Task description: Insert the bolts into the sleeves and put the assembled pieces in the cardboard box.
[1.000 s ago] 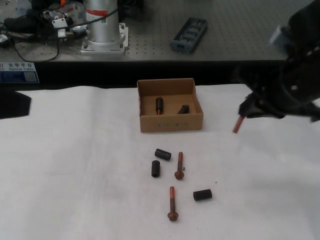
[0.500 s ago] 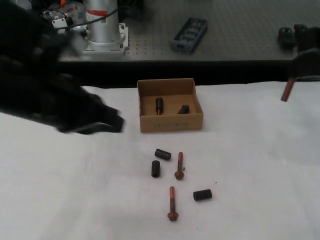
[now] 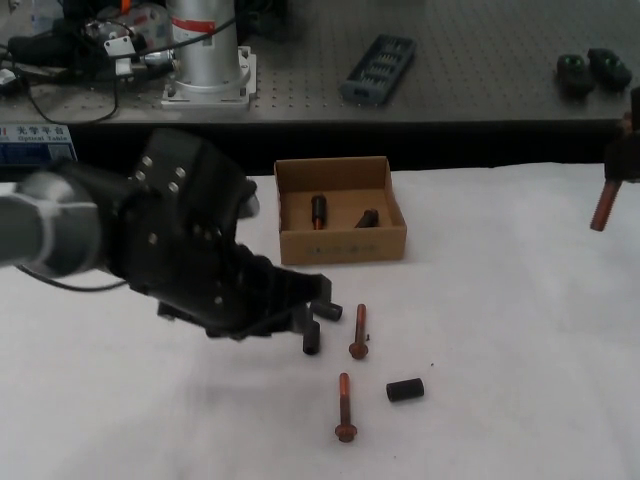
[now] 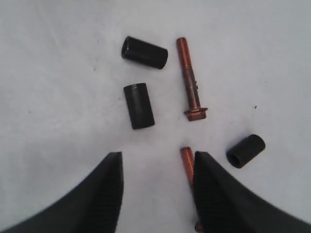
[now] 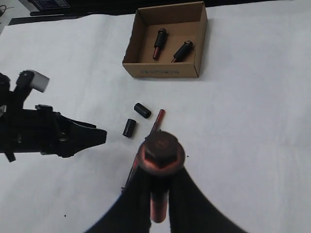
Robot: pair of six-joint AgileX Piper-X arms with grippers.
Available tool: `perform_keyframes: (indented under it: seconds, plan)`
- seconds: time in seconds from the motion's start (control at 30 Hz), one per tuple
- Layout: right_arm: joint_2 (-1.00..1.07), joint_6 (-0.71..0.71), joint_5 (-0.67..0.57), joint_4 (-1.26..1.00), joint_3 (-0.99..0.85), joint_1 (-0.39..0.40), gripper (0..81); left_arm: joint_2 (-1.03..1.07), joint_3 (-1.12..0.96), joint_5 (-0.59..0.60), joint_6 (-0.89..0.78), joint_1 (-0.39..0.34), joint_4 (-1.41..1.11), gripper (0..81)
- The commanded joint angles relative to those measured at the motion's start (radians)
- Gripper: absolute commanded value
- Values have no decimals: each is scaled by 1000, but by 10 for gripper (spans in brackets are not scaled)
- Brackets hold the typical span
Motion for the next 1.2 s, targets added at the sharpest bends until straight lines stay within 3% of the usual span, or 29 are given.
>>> perform_keyframes:
  seconds: [0.0,0.5,1.17]
  plan:
    - [-5,-11,-6,1,-2,-7,29,28,-2,-14,-36,-15,-33,310]
    - [-5,-9,-6,1,-2,-7,29,87,-15,-127,-40,-39,-116,310]
    - [-5,-9,-6,-1,-2,-7,29,169,-29,-115,-40,-39,-209,310]
